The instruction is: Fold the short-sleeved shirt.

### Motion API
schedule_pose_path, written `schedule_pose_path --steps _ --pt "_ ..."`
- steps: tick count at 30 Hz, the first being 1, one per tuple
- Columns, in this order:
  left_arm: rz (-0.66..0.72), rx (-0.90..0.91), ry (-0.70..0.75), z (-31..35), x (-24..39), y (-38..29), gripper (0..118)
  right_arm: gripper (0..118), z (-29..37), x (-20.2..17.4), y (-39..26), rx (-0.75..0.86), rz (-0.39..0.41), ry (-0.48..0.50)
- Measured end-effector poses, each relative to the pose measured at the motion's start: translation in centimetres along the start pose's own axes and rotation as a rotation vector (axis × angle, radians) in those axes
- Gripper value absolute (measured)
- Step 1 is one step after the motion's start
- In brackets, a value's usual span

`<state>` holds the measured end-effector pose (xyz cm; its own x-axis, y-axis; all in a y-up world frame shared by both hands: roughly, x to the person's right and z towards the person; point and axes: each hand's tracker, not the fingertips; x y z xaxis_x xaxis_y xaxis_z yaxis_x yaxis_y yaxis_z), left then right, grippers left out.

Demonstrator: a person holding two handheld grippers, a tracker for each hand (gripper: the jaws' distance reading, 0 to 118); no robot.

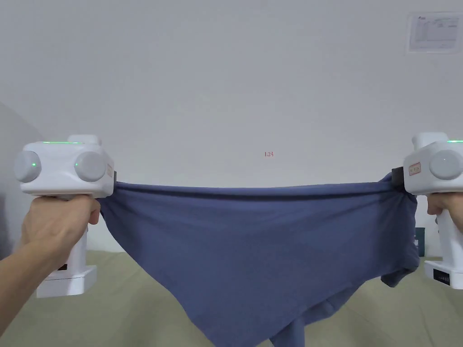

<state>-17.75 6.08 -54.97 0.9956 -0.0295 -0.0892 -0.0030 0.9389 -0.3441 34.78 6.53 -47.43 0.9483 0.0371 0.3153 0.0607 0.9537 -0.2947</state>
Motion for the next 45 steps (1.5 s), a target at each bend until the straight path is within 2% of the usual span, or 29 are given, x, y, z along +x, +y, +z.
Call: schedule_pose_path --steps 4,8,10,14,17,18,21,25,27,30,36,41,42,43,44,45 --pt "-0.030 -0.019 0.011 -4.3 1.0 -0.9 0 11 -4.1 -0.9 -0.8 -0.016 0.024 -0.009" --pt "-0.053 -0.046 0.028 -7.8 1.8 -4.5 0 11 -8.2 -1.7 -3.8 -0.062 0.042 -0.009" --pt "-0.040 -0.086 -0.003 -9.1 1.9 -7.3 0 11 -9.7 -2.0 -7.1 -0.115 0.064 -0.011" --pt "-0.098 -0.184 -0.011 -10.4 1.6 -13.8 0 11 -10.2 -1.8 -14.5 -0.192 0.071 -0.005" --pt "-0.081 -0.266 -0.047 -9.5 0.3 -19.2 0 11 -8.1 -1.5 -20.8 -0.296 0.084 0.005" --pt "-0.078 -0.292 -0.060 -8.6 -0.3 -21.0 0 11 -7.1 -1.2 -22.7 -0.300 0.068 0.006" --pt "-0.090 -0.323 -0.094 -5.3 -1.6 -26.0 0 11 -3.5 -0.7 -27.9 -0.364 0.105 0.003" --pt "-0.056 -0.392 -0.123 -1.4 -4.0 -32.1 0 11 1.4 0.9 -33.7 -0.413 0.091 0.022" --pt "-0.079 -0.432 -0.132 0.4 -5.0 -34.6 0 11 5.1 1.5 -36.0 -0.412 0.058 0.023" --pt "-0.045 -0.470 -0.141 4.1 -6.7 -37.6 0 11 10.0 3.0 -39.5 -0.447 -0.025 0.027" --pt "-0.053 -0.526 -0.181 10.5 -9.4 -42.0 0 11 18.0 5.4 -44.7 -0.487 -0.101 0.028" --pt "-0.048 -0.543 -0.193 12.8 -9.6 -44.2 0 12 20.2 5.3 -46.4 -0.483 -0.076 0.031" --pt "-0.042 -0.555 -0.208 12.8 -9.6 -44.4 1 20 20.2 5.1 -46.2 -0.481 -0.079 0.028" --pt "-0.038 -0.556 -0.232 12.9 -9.5 -44.6 3 51 20.2 5.1 -46.1 -0.477 -0.081 0.015" --pt "-0.048 -0.552 -0.245 13.0 -9.4 -44.6 20 84 20.3 5.0 -45.9 -0.475 -0.078 0.001" --pt "-0.078 -0.518 -0.218 13.6 -8.9 -44.4 63 113 20.3 4.9 -45.8 -0.471 -0.074 -0.004"
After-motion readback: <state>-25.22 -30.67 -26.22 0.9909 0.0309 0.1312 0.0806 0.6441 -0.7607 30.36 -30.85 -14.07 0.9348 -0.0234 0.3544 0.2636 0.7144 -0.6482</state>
